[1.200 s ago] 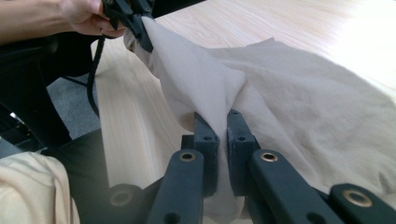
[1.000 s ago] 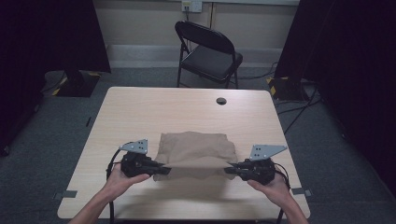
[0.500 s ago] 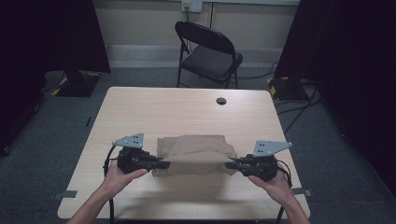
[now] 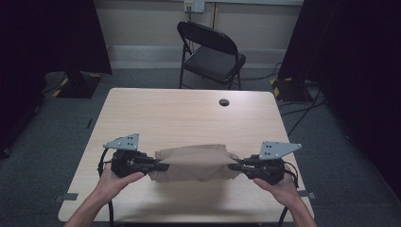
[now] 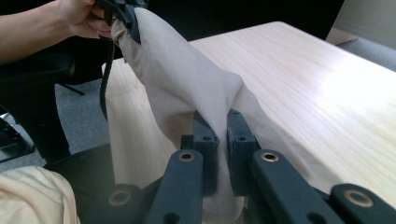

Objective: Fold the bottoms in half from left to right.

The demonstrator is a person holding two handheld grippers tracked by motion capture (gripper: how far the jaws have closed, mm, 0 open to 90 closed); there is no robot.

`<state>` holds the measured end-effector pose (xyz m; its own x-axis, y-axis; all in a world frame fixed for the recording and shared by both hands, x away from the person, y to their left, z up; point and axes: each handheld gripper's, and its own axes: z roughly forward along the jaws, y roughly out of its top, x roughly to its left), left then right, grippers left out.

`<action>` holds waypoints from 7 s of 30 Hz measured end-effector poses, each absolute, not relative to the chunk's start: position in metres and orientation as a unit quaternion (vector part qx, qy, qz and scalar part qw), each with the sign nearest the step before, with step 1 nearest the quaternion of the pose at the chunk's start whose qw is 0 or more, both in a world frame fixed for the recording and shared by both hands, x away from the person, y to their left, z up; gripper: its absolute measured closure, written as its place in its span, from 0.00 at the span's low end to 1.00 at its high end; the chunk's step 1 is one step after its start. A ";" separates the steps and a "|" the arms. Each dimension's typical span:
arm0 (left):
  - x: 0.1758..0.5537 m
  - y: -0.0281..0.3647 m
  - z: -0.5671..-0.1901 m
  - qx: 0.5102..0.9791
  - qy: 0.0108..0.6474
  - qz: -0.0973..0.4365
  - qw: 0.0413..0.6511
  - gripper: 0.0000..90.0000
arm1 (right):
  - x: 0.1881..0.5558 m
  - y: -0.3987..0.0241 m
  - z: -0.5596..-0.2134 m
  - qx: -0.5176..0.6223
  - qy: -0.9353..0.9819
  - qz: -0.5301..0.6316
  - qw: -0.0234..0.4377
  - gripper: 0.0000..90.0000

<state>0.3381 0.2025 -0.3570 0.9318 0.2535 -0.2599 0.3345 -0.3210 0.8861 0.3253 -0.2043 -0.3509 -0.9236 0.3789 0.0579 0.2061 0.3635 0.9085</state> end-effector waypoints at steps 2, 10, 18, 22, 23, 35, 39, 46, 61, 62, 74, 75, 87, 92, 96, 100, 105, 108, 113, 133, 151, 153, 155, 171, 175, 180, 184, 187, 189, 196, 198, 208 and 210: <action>0.337 0.203 -0.352 0.812 0.178 -0.038 0.555 0.96 | 0.324 -0.204 -0.347 0.176 0.820 0.538 0.084 0.95; 0.347 0.200 -0.367 0.820 0.193 -0.048 0.536 0.96 | 0.333 -0.204 -0.359 0.191 0.829 0.520 0.077 0.95; 0.363 0.199 -0.376 0.820 0.211 -0.049 0.530 0.96 | 0.351 -0.202 -0.367 0.207 0.829 0.514 0.072 0.93; 0.372 0.201 -0.385 0.818 0.224 -0.057 0.527 0.96 | 0.358 -0.200 -0.371 0.213 0.831 0.509 0.074 0.92; 0.374 0.201 -0.387 0.817 0.229 -0.062 0.526 0.96 | 0.359 -0.200 -0.371 0.213 0.832 0.507 0.076 0.92; 0.393 0.202 -0.400 0.815 0.254 -0.076 0.515 0.96 | 0.374 -0.194 -0.382 0.226 0.836 0.493 0.080 0.90; 0.399 0.202 -0.404 0.814 0.265 -0.083 0.511 0.95 | 0.381 -0.193 -0.385 0.234 0.835 0.491 0.080 0.89; 0.407 0.203 -0.412 0.812 0.275 -0.086 0.508 0.95 | 0.392 -0.191 -0.393 0.247 0.834 0.487 0.077 0.88; 0.431 0.207 -0.432 0.798 0.309 -0.102 0.507 0.93 | 0.418 -0.186 -0.410 0.277 0.828 0.481 0.080 0.90; 0.432 0.207 -0.433 0.797 0.310 -0.101 0.508 0.92 | 0.420 -0.185 -0.412 0.278 0.828 0.480 0.079 0.91; 0.407 0.217 -0.422 0.812 0.276 -0.060 0.510 0.54 | 0.425 -0.184 -0.419 0.289 0.825 0.479 0.077 0.94; 0.405 0.217 -0.422 0.814 0.281 -0.052 0.506 0.54 | 0.425 -0.185 -0.419 0.291 0.824 0.480 0.076 0.94; 0.408 0.218 -0.427 0.799 0.296 -0.024 0.523 0.86 | 0.414 -0.200 -0.416 0.300 0.814 0.491 0.080 0.68; 0.410 0.218 -0.427 0.795 0.298 -0.030 0.527 0.86 | 0.411 -0.210 -0.417 0.309 0.809 0.493 0.084 0.79; 0.415 0.219 -0.428 0.790 0.305 -0.030 0.531 0.86 | 0.413 -0.206 -0.417 0.304 0.810 0.494 0.088 0.93; 0.423 0.223 -0.428 0.788 0.315 -0.022 0.528 0.86 | 0.419 -0.202 -0.416 0.307 0.809 0.493 0.093 0.94; 0.439 0.225 -0.432 0.781 0.332 -0.012 0.528 0.86 | 0.430 -0.198 -0.424 0.325 0.803 0.490 0.098 0.91; 0.449 0.224 -0.438 0.780 0.341 -0.012 0.525 0.85 | 0.436 -0.196 -0.429 0.334 0.800 0.489 0.102 0.90; 0.463 0.222 -0.448 0.774 0.356 -0.016 0.523 0.85 | 0.450 -0.196 -0.438 0.354 0.795 0.481 0.104 0.91; 0.485 0.218 -0.476 0.772 0.394 -0.003 0.499 0.87 | 0.470 -0.187 -0.462 0.384 0.798 0.451 0.111 0.90; 0.490 0.206 -0.498 0.782 0.424 0.025 0.457 0.87 | 0.479 -0.175 -0.487 0.410 0.808 0.404 0.127 0.86; 0.490 0.207 -0.497 0.780 0.426 0.027 0.458 0.85 | 0.479 -0.175 -0.487 0.409 0.810 0.400 0.127 0.83; 0.490 0.208 -0.494 0.777 0.429 0.028 0.460 0.80 | 0.478 -0.175 -0.486 0.410 0.809 0.402 0.127 0.78; 0.471 0.227 -0.453 0.769 0.410 0.057 0.487 0.64 | 0.466 -0.181 -0.457 0.400 0.797 0.427 0.148 0.65; 0.457 0.210 -0.443 0.787 0.372 0.040 0.491 0.71 | 0.455 -0.173 -0.449 0.381 0.799 0.446 0.132 0.66; 0.433 0.190 -0.443 0.813 0.324 0.015 0.483 0.75 | 0.433 -0.159 -0.443 0.346 0.817 0.449 0.109 0.66; 0.423 0.185 -0.463 0.835 0.317 0.013 0.450 0.73 | 0.420 -0.152 -0.450 0.330 0.832 0.436 0.097 0.64; 0.426 0.187 -0.469 0.836 0.320 0.024 0.445 0.76 | 0.423 -0.150 -0.464 0.335 0.838 0.422 0.092 0.62; 0.427 0.187 -0.471 0.838 0.321 0.034 0.439 0.77 | 0.427 -0.150 -0.471 0.336 0.839 0.416 0.094 0.59; 0.426 0.191 -0.481 0.841 0.316 0.039 0.437 0.79 | 0.433 -0.151 -0.481 0.339 0.845 0.401 0.102 0.55; 0.427 0.192 -0.483 0.838 0.317 0.035 0.442 0.79 | 0.433 -0.149 -0.482 0.338 0.846 0.398 0.104 0.55; 0.430 0.195 -0.486 0.832 0.331 0.029 0.445 0.85 | 0.440 -0.152 -0.487 0.333 0.848 0.400 0.099 0.55; 0.429 0.194 -0.486 0.830 0.334 0.029 0.445 0.85 | 0.442 -0.151 -0.486 0.334 0.848 0.397 0.107 0.55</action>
